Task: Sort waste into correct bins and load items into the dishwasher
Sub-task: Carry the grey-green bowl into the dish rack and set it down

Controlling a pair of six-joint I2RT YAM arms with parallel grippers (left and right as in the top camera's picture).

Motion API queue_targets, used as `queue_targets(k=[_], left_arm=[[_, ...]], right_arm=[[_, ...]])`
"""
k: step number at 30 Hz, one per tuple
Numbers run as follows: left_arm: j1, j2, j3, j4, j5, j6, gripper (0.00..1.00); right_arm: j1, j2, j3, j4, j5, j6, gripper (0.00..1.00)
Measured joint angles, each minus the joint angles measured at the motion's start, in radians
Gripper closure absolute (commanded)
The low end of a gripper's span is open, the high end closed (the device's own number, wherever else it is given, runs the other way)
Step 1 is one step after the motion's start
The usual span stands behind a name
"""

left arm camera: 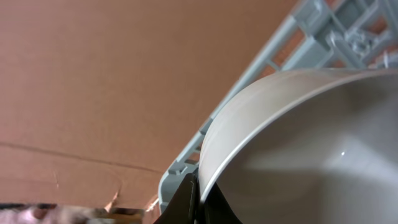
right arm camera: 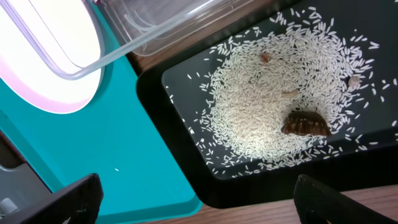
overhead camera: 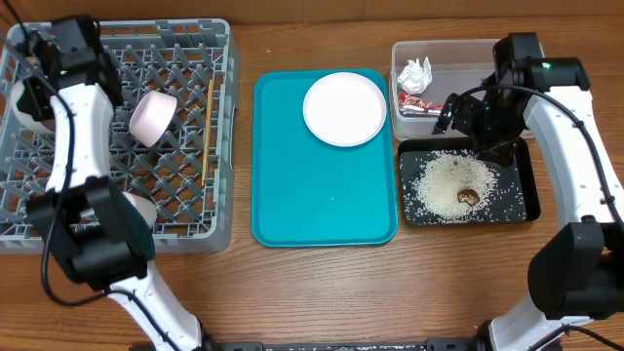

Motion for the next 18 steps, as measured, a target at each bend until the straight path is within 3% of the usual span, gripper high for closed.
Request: queue_targets(k=[18], left_arm=[[-0.050, 0.062, -0.001, 0.026, -0.037, 0.037, 0.96]], right_arm=[[0.000, 0.000, 0.000, 0.000, 0.000, 0.000, 0.00]])
